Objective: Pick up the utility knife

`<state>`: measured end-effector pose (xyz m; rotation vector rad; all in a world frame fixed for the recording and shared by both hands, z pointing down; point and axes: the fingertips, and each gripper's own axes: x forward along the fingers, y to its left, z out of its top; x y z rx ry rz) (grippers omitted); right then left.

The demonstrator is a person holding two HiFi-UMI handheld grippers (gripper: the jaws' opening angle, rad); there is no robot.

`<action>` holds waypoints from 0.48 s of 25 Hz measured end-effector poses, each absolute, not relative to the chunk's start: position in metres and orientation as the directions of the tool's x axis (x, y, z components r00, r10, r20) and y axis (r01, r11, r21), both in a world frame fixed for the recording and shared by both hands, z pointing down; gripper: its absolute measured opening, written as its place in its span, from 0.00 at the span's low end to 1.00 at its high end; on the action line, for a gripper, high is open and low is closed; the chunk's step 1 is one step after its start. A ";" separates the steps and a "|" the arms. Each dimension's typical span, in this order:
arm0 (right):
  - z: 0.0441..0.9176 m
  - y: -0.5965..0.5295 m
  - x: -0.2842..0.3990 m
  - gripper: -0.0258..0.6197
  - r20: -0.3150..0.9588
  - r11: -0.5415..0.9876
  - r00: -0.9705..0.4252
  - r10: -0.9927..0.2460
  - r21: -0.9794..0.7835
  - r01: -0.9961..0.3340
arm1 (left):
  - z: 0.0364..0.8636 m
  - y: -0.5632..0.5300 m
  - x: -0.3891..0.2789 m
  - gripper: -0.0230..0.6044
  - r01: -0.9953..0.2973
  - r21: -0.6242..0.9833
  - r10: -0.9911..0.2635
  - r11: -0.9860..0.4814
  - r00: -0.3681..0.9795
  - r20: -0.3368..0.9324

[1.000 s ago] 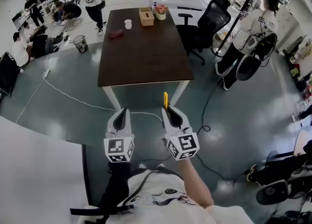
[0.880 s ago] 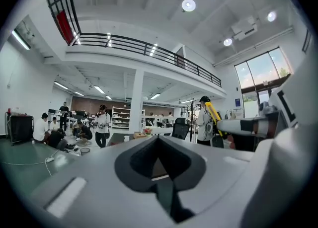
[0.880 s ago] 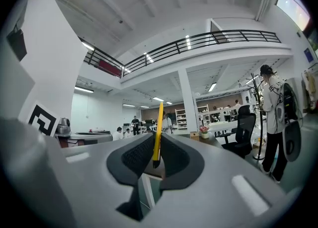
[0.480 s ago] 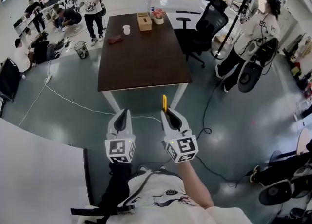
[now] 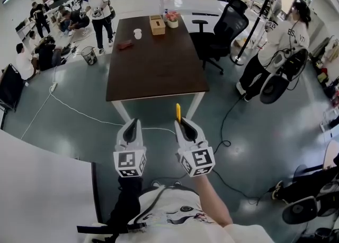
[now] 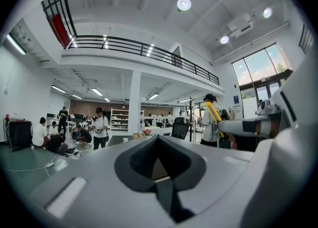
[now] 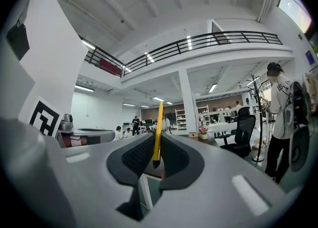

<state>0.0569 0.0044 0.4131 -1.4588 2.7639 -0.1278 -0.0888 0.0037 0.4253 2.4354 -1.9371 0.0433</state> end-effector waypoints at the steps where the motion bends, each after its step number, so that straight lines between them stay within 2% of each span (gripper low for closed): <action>1: 0.413 0.004 0.058 0.11 0.027 0.561 -0.564 -0.825 -0.077 -0.824 | 0.426 0.003 -0.088 0.03 -0.974 0.005 -0.973 -0.227 0.227 0.042; 12: 0.415 -0.002 0.062 0.11 0.029 0.563 -0.566 -0.824 -0.073 -0.823 | 0.429 -0.001 -0.081 0.03 -0.973 -0.003 -0.972 -0.229 0.228 0.047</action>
